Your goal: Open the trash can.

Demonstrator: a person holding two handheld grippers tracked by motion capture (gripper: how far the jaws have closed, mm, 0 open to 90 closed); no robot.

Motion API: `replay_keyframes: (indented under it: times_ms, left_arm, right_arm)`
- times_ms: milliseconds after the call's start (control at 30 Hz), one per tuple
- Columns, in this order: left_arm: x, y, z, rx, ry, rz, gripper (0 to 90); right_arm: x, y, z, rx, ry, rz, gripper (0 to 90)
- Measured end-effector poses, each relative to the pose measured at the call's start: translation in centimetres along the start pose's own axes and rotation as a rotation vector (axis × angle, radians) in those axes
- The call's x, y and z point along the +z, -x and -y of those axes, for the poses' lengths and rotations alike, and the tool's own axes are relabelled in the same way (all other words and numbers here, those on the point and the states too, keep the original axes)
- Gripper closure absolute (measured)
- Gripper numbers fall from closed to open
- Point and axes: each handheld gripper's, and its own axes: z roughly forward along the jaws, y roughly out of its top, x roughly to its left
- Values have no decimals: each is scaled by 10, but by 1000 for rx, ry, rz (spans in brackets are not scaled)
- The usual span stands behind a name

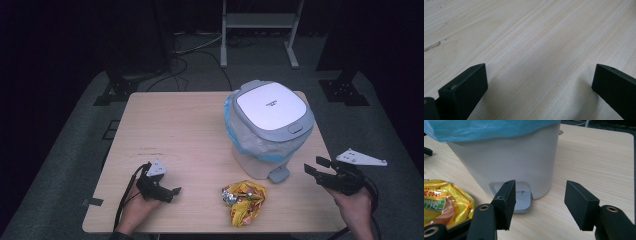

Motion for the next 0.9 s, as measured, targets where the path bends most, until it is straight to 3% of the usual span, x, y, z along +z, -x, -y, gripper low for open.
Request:
replay_keyframes:
  times_ms: [367, 900]
  left_arm:
    - [0, 0, 0, 2, -3, 0, 0]
    - [0, 0, 0, 1, -3, 0, 0]
  right_arm:
    - [-9, -1, -10, -1, 27, -11, 477]
    - [-22, -4, -26, -9, 74, -26, 630]
